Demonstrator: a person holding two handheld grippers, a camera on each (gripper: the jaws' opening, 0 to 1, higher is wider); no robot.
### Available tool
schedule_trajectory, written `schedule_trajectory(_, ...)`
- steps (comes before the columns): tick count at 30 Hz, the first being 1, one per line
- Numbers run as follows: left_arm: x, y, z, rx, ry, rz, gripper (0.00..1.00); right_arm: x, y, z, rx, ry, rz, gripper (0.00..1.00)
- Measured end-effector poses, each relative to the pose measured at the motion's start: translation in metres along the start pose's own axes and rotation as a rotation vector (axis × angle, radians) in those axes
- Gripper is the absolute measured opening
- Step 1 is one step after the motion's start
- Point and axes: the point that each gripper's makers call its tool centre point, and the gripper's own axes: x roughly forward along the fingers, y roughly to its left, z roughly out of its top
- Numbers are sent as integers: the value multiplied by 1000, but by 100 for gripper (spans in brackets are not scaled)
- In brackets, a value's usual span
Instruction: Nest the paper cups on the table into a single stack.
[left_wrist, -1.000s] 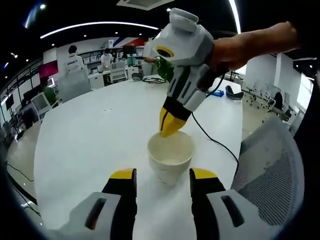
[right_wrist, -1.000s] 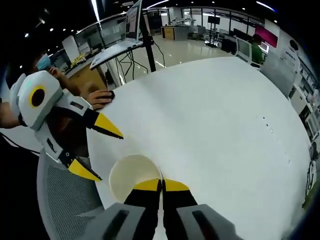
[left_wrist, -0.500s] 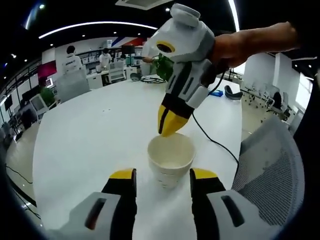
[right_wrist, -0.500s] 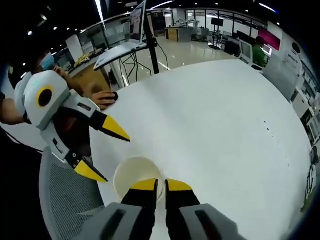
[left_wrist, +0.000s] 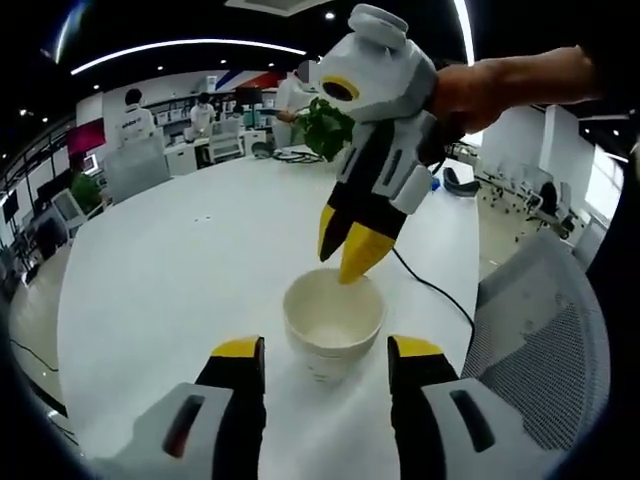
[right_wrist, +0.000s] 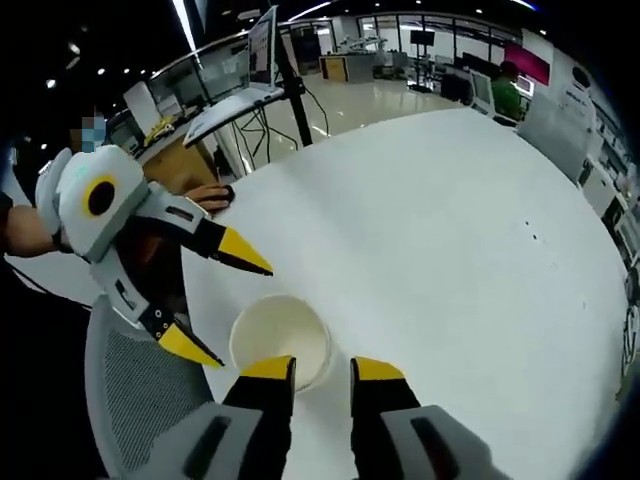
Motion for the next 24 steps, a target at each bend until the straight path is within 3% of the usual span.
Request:
schedule_trajectory(3, 4, 0, 0, 3, 5, -10, 49, 3, 5, -5, 26, -7, 25, 24)
schedule_trajectory(5, 8, 0, -2, 9, 11, -17, 49, 4, 13, -8, 17, -9, 58, 35)
schedule_trajectory(7, 11, 1, -3, 22, 18, -23, 50, 6, 18, -12, -14, 1, 71, 42)
schedule_trajectory(12, 14, 1, -2, 36, 25, -36, 49, 4, 26, -12, -104, -36, 82, 49)
schedule_trajectory(17, 15, 1, -2, 58, 36, -46, 48, 8, 25, -18, -227, -1, 69, 49)
schedule_trajectory(24, 16, 0, -3, 78, 45, -59, 46, 18, 15, -16, -281, 3, 57, 46)
